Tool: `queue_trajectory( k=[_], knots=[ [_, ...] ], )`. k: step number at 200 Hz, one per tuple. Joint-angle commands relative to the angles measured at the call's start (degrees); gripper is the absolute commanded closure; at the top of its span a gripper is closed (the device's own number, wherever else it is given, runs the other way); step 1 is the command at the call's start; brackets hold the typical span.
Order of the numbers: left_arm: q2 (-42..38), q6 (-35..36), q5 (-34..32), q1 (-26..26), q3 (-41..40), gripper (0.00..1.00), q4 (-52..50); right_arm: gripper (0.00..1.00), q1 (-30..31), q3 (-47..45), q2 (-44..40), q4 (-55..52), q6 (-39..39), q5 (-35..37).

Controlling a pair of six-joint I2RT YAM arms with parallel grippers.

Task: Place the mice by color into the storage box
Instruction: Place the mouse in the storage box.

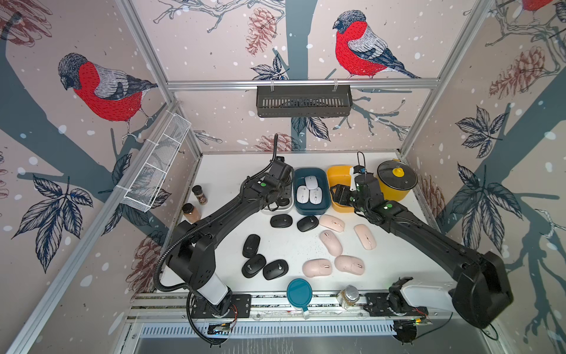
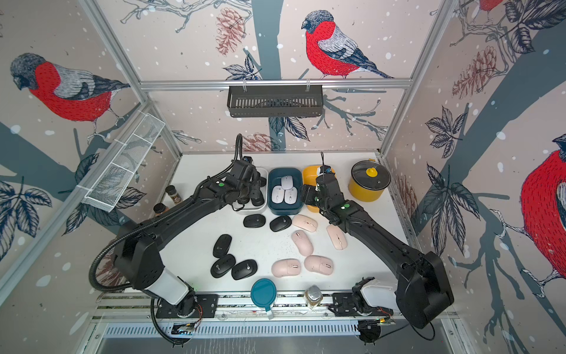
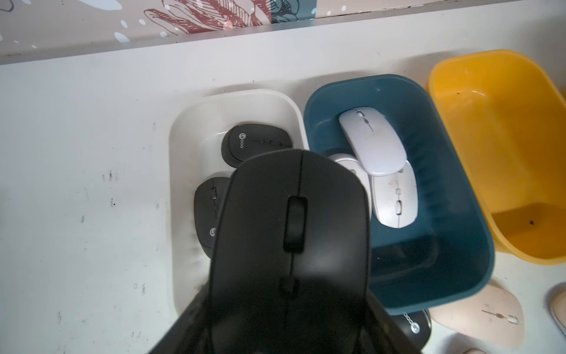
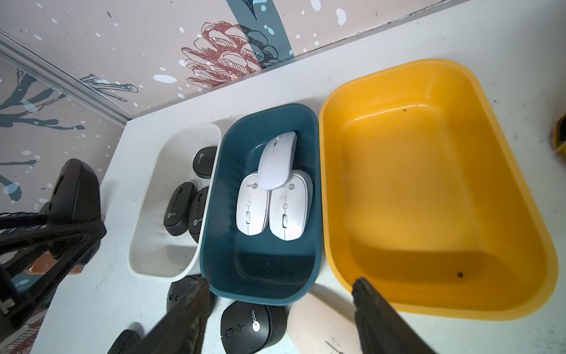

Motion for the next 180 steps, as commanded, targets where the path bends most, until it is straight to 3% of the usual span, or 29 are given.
queue_trajectory(
  k=[1, 180],
  knots=[
    [1.8, -1.7, 0.1, 1.8, 0.2, 0.46, 3.7, 0.26, 0.0, 0.3, 0.3, 1.1, 0.0, 0.9],
    [19.6, -6.8, -2.5, 9.1, 5.6, 0.47, 9.5, 0.26, -1.0, 1.7, 3.1, 0.4, -0.4, 0.9]
  ],
)
